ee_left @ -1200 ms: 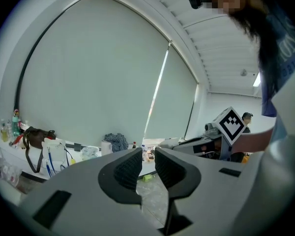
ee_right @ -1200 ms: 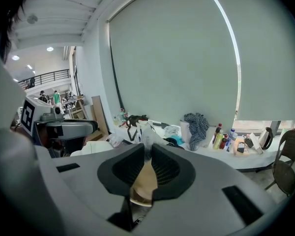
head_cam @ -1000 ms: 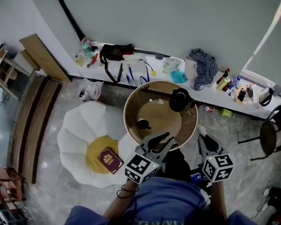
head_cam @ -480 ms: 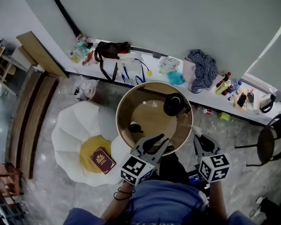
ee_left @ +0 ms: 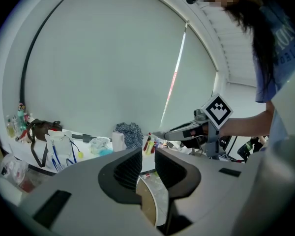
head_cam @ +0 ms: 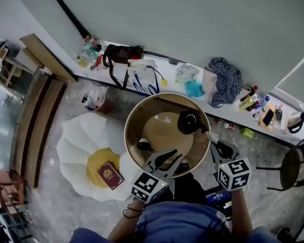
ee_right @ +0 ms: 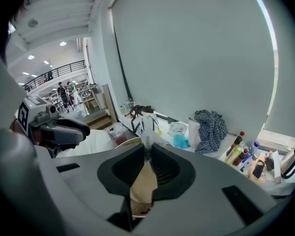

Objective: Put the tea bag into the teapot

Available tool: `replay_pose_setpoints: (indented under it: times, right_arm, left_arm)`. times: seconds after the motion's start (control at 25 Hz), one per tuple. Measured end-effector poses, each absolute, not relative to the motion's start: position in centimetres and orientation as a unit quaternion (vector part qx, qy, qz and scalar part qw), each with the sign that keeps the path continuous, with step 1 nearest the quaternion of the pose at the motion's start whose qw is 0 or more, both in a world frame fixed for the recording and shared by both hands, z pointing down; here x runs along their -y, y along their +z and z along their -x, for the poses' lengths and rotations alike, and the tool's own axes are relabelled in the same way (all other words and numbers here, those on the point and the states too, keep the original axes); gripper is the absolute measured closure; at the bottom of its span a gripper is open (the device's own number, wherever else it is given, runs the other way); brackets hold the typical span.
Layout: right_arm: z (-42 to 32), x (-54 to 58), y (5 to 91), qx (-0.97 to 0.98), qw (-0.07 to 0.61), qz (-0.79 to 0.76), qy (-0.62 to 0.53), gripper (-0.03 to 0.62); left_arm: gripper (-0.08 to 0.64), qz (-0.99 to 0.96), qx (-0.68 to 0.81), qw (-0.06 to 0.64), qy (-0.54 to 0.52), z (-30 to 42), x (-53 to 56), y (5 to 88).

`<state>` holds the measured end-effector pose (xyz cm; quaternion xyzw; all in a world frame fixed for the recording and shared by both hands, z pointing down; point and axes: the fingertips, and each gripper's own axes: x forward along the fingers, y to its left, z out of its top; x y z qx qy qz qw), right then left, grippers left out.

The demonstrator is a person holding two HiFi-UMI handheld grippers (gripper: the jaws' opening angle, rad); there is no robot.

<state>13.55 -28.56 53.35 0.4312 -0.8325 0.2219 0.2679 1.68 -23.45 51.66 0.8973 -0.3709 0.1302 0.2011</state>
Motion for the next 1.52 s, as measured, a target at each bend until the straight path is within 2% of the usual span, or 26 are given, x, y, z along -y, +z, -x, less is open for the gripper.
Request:
replay_pose_setpoints:
  times: [0.84,1.24,1.4,1.52]
  right_arm:
    - [-8.7,40.5,70.4,0.831,0.432,-0.274,0.218,0.537]
    - [-8.2,41.4,75.1,0.808,0.489,-0.255,0.209,0.537]
    - [-8.0,41.3,75.5,0.810,0.492,-0.253,0.197,0.535]
    - [-7.8,41.1,75.7,0.809,0.493,-0.253,0.197,0.509]
  left_arm:
    - [0.485,-0.864,0.405,0.249,0.163,-1.2,31.3,59.2]
    - [0.485,-0.860,0.417,0.246,0.163,-0.3,33.5,60.3]
    - [0.485,-0.857,0.419,0.252,0.164,-0.1,33.1,60.6]
    - [0.485,-0.855,0.421,0.256,0.164,0.2,32.4,60.7]
